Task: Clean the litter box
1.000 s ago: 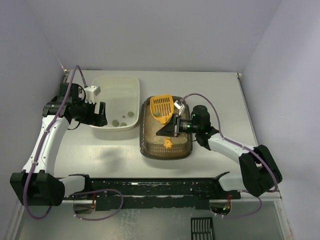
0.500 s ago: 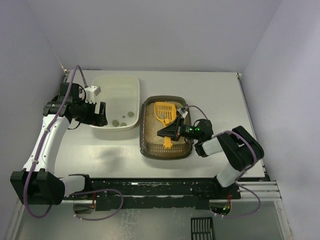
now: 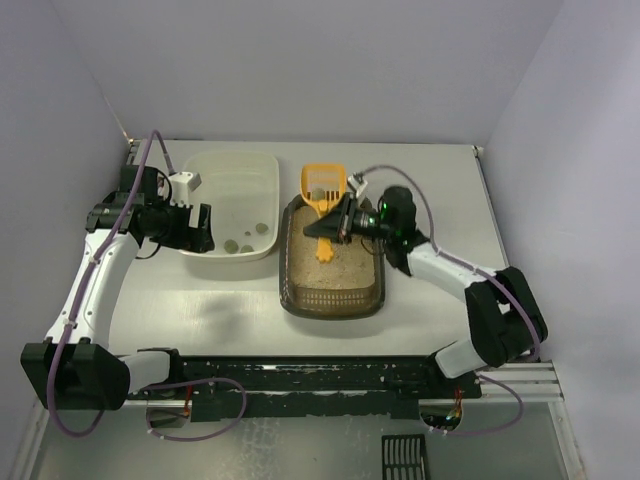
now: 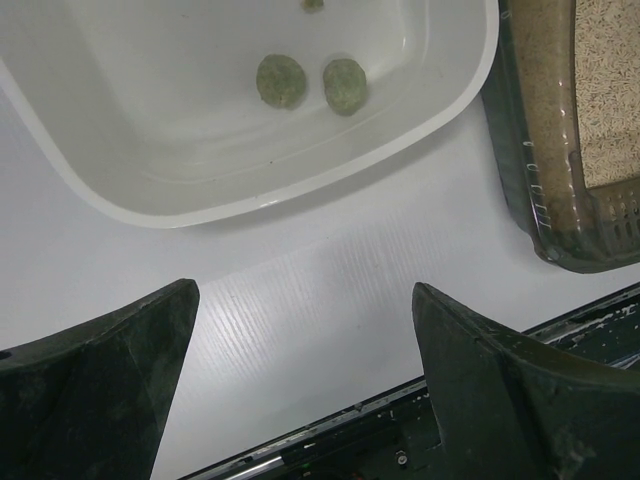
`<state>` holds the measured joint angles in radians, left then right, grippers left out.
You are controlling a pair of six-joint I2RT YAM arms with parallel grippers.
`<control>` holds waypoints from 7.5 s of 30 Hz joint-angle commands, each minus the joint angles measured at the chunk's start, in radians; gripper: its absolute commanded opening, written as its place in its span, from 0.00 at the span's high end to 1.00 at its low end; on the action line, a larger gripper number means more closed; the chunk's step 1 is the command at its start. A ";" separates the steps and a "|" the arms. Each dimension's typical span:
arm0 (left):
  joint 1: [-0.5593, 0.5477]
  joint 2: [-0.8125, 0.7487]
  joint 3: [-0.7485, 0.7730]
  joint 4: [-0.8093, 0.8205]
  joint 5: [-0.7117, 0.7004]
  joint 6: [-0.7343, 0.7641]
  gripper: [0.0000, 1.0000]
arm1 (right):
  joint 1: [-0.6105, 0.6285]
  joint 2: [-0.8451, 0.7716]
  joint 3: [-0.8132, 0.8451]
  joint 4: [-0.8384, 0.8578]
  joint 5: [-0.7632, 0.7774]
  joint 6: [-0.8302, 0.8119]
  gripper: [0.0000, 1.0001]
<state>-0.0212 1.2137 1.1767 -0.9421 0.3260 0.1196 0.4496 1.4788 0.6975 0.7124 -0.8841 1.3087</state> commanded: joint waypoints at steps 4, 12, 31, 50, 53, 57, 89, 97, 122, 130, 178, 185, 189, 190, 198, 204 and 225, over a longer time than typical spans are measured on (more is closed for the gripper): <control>0.065 -0.056 -0.009 0.032 -0.006 -0.018 0.00 | 0.004 0.118 0.327 -0.642 0.009 -0.408 1.00; 0.135 -0.080 0.053 0.033 -0.109 -0.058 0.00 | 0.128 0.358 0.672 -0.877 0.125 -0.553 1.00; 0.234 0.023 0.251 0.009 -0.505 -0.131 0.04 | 0.466 0.779 1.486 -1.697 0.961 -1.026 1.00; 0.236 -0.031 0.299 0.020 -0.563 -0.120 0.04 | 0.569 0.866 1.599 -1.796 1.429 -1.090 1.00; 0.237 -0.031 0.302 0.018 -0.562 -0.117 0.05 | 0.569 0.845 1.571 -1.770 1.426 -1.089 1.00; 0.236 -0.016 0.332 0.004 -0.501 -0.074 0.05 | 0.563 0.771 1.523 -1.740 1.375 -1.042 1.00; -0.489 1.029 1.248 -0.092 -0.205 0.192 0.01 | 0.118 -0.529 0.046 -0.945 0.137 -0.291 1.00; -0.520 1.104 1.218 0.120 -0.103 0.137 0.01 | 0.121 -0.585 -0.244 -0.534 0.049 0.112 1.00; -0.525 1.242 1.207 0.403 0.180 0.093 0.01 | -0.014 0.027 -0.206 0.238 -0.067 0.621 1.00; -0.521 1.247 1.138 0.523 0.295 0.029 0.00 | -0.025 0.314 -0.285 0.873 -0.043 1.022 1.00; -0.546 1.163 1.138 0.060 0.012 0.521 0.12 | -0.099 -0.383 -0.008 -0.820 -0.044 0.020 1.00; -0.554 1.131 1.091 0.114 -0.175 0.431 0.24 | -0.124 -0.416 0.008 -0.877 -0.043 -0.033 1.00; -0.559 1.114 1.062 0.118 -0.272 0.389 0.37 | -0.145 -0.425 0.014 -0.921 -0.036 -0.075 1.00; -0.560 1.109 1.054 0.114 -0.279 0.386 0.41 | -0.149 -0.425 0.014 -0.926 -0.037 -0.080 1.00; -0.560 1.102 1.070 0.018 -0.265 0.300 0.82 | -0.181 -0.413 0.025 -0.954 -0.063 -0.121 1.00; -0.560 1.096 1.070 -0.023 -0.310 0.183 0.93 | -0.194 -0.408 0.017 -0.934 -0.089 -0.126 1.00; -0.659 0.792 0.684 -0.096 -0.417 -0.065 0.82 | -0.223 -0.165 0.111 -1.138 -0.116 -0.336 1.00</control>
<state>-0.6468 2.1292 1.8889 -0.9718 -0.1513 0.0914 0.2329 1.2758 0.7353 -0.3370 -0.9813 1.0828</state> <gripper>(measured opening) 0.309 0.100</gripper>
